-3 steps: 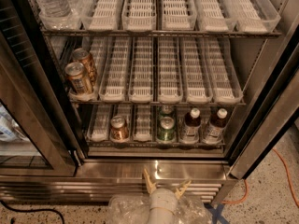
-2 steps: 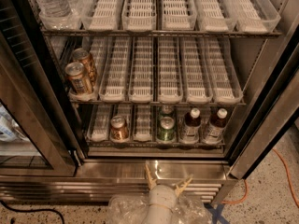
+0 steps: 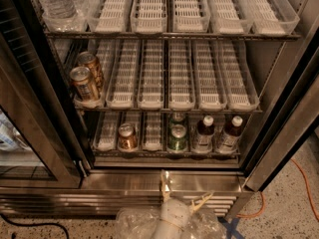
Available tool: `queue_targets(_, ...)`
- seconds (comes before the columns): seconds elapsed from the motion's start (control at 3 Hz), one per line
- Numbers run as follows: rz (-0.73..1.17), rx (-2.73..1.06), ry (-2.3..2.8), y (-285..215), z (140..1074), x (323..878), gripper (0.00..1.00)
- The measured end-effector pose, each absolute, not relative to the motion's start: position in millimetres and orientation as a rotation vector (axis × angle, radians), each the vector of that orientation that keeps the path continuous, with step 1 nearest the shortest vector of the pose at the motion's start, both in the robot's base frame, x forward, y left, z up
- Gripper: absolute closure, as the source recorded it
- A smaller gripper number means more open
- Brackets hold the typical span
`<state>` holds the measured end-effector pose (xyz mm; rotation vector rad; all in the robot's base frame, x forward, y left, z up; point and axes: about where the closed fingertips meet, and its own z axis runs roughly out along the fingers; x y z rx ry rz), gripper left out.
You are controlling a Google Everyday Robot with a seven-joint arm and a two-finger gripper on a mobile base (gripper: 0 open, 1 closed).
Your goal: Pick blue plastic bottle from bottom shelf of fridge
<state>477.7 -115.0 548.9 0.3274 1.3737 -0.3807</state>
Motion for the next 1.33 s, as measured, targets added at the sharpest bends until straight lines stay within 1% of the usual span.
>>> queue_targets(0.33,-0.418,0.323,1.323,-117.5,561.5,470.4,0.0)
queue_targets(0.67,-0.405,0.323,1.327,-115.2,560.9,468.6,0.0)
queue_targets(1.0,-0.351,0.273,1.344,-115.6,565.6,467.8,0.0)
queue_targets(1.33,-0.32,0.16,1.362,-129.4,573.1,467.6,0.0)
